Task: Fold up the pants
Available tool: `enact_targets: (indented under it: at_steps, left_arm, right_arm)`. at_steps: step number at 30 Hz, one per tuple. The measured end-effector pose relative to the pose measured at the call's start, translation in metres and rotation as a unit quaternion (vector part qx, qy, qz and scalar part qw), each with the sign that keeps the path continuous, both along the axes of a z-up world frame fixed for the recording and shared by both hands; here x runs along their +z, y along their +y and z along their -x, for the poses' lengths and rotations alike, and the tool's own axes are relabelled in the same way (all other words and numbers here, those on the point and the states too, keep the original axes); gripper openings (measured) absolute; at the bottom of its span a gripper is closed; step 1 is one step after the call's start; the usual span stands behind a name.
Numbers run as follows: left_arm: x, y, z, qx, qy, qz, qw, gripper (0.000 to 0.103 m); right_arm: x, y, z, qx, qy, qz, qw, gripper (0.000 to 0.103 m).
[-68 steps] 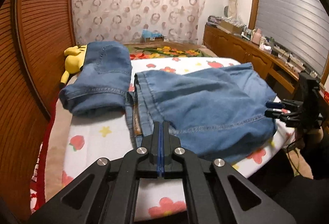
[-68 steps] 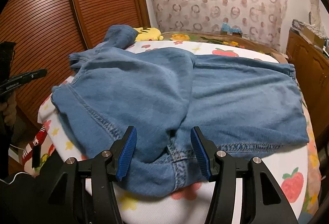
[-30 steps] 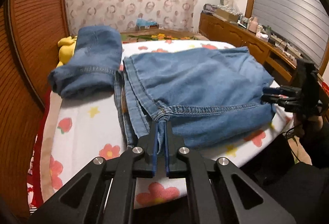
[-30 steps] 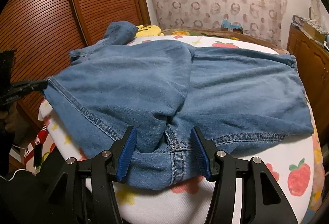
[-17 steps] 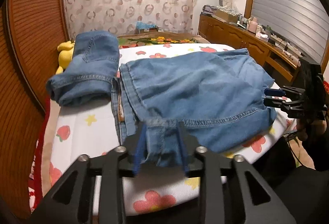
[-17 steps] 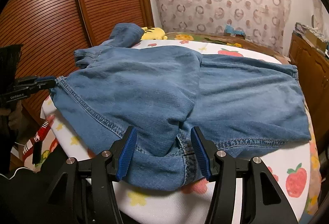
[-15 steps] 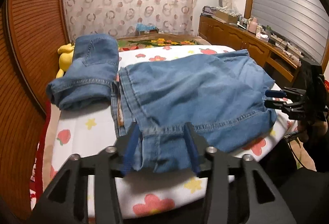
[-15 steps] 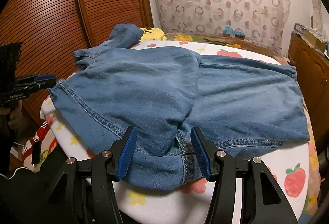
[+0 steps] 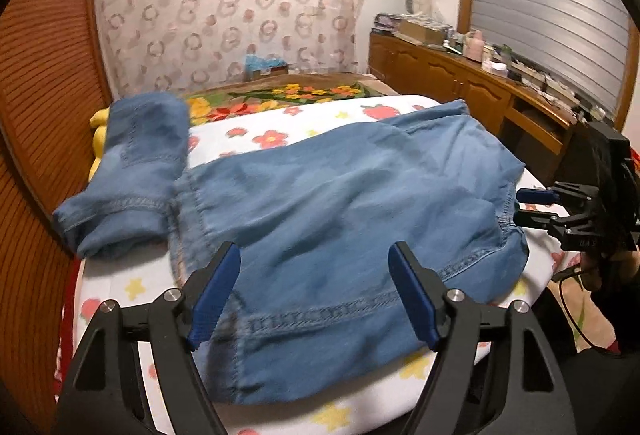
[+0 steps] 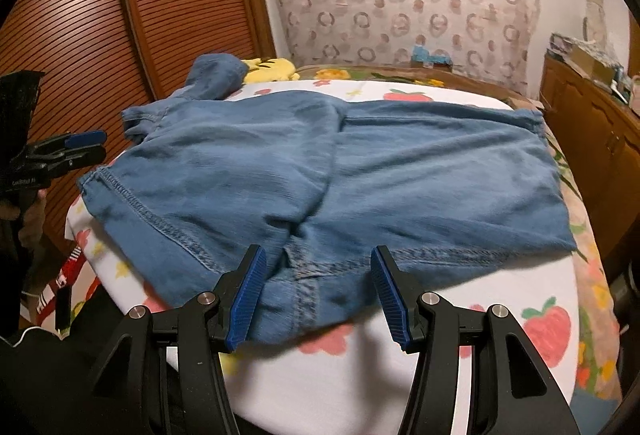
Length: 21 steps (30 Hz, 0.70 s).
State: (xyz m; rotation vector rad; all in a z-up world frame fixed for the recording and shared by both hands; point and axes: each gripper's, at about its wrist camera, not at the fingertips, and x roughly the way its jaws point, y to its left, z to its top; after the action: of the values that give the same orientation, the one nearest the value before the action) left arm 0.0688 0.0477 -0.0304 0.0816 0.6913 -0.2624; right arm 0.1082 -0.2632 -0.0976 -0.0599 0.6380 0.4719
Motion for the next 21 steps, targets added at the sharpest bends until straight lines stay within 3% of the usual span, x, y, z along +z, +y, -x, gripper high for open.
enact_targets:
  at_steps: [21]
  left_arm:
    - [-0.02, -0.053, -0.036, -0.027, 0.023, 0.015, 0.9993, 0.077]
  right_arm:
    - [-0.002, -0.057, -0.013, -0.122, 0.0, 0.031, 0.992, 0.057]
